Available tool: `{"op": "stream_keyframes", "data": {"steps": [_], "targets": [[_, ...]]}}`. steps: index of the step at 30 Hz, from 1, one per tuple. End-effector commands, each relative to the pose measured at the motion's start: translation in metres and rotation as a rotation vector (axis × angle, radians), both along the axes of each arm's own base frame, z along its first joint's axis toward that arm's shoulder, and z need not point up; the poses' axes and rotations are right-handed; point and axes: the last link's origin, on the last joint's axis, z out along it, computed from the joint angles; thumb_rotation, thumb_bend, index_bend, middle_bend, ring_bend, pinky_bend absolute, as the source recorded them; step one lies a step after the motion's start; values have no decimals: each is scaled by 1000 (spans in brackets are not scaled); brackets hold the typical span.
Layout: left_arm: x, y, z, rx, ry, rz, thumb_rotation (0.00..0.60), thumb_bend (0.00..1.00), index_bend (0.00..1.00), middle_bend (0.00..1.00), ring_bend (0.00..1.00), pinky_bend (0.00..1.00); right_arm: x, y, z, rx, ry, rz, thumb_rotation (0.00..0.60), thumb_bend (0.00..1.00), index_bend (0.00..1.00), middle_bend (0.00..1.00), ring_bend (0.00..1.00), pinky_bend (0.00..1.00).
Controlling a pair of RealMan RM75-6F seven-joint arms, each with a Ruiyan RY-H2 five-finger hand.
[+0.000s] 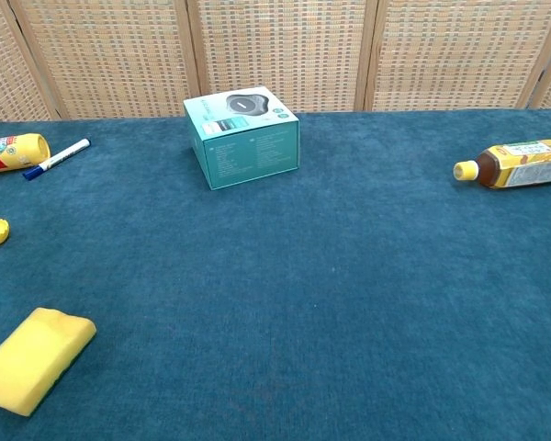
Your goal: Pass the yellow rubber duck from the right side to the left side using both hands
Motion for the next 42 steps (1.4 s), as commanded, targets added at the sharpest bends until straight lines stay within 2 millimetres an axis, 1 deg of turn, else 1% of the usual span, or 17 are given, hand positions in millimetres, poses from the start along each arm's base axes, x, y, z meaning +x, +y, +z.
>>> {"op": "stream_keyframes", "data": {"steps": [1,10,14,18,24,27,29,32,34,36,38,42], "targets": [[1,1,-1,-1,2,-4,600,380,459,0,0,0,0,0,0,1,1,1,600,83,134,0,0,0],[2,1,-5,-21,18,-9,600,370,264,0,0,0,0,0,1,-6,-5,2,600,82,134,0,0,0],[2,0,-2,-16,18,-9,600,368,206,0,0,0,0,0,1,-6,-7,2,600,80,134,0,0,0],[5,-1,5,7,-16,-11,600,368,147,0,0,0,0,0,0,-2,-7,3,600,82,134,0,0,0],[23,-7,26,101,-120,-74,600,361,50,0,0,0,1,0,0,-1,-7,5,600,81,134,0,0,0],[37,-22,39,145,-157,-139,600,352,5,0,0,0,1,0,-1,3,-4,7,600,80,134,0,0,0],[43,-32,44,165,-157,-173,600,348,0,0,0,0,2,1,-1,5,-3,8,600,76,134,0,0,0],[53,-56,48,200,-142,-229,600,343,0,0,0,0,3,2,-2,7,9,13,600,73,133,0,0,0],[55,-69,49,213,-130,-243,600,337,0,0,0,0,3,2,-3,7,16,14,600,74,129,0,0,0],[55,-86,50,232,-116,-242,600,332,0,0,0,0,4,3,-4,11,35,16,600,74,123,0,0,0],[56,-97,51,252,-117,-236,600,327,0,0,0,0,4,4,-4,13,46,18,600,75,111,0,0,0],[54,-124,54,272,-92,-227,600,290,0,0,0,0,6,5,-7,15,74,28,600,76,81,0,0,0]]}}
